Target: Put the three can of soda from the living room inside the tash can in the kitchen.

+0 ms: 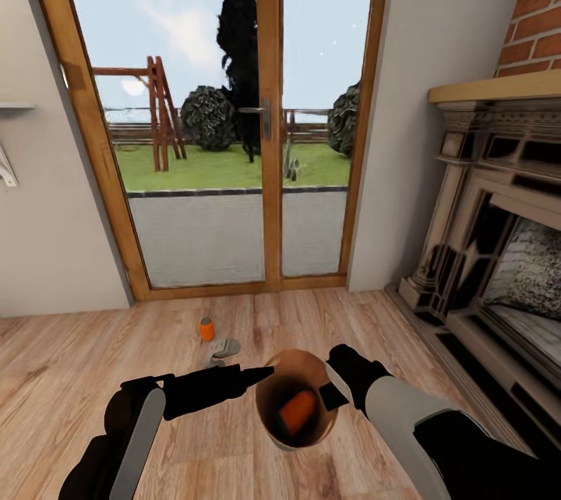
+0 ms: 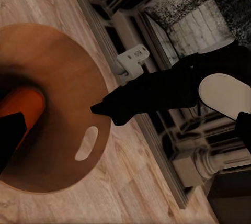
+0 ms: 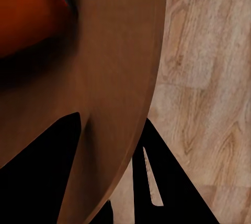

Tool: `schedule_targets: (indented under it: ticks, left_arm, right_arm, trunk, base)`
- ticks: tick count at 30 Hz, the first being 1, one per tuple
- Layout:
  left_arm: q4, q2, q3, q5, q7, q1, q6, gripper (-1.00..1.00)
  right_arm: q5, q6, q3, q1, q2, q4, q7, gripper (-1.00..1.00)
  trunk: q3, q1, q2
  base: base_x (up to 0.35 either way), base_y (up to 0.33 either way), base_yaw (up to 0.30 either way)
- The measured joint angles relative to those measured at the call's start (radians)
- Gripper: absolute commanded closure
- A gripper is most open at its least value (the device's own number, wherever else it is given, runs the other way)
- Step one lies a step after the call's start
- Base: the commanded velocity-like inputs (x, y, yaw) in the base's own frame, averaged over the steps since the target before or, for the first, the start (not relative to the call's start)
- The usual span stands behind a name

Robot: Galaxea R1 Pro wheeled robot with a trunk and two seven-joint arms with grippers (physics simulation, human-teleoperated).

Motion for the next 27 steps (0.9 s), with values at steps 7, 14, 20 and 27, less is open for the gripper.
schedule_targets:
  ticks: [7, 14, 20, 27]
  left_arm:
    - [0.000, 0.001, 0.000, -0.001, 0.000, 0.000, 0.000, -1.00]
    - [-0.001, 0.002, 0.000, -0.002, 0.009, 0.000, 0.000, -1.00]
    - [-0.006, 0.009, 0.001, 0.003, 0.005, -0.006, 0.000, -1.00]
    - [-0.046, 0.010, 0.001, 0.039, -0.034, -0.045, 0.000, -1.00]
  right_arm:
    - [0.003, -0.021, 0.001, 0.005, 0.000, 0.000, 0.000, 1.00]
    - [0.002, -0.033, 0.001, 0.005, 0.000, 0.000, 0.000, 1.00]
    - [0.000, -0.031, 0.010, 0.003, 0.000, -0.001, 0.006, 1.00]
    - [0.030, -0.029, 0.009, -0.028, 0.000, -0.012, 0.023, 1.00]
  trunk:
    - [0.000, 0.000, 0.000]
    - [0.000, 0.000, 0.000]
    - [0.000, 0.000, 0.000]
    - [0.000, 0.000, 0.000]
  base:
    - [0.000, 0.000, 0.000]
    - [0.000, 0.000, 0.000]
    - [0.000, 0.000, 0.000]
    - [0.000, 0.000, 0.000]
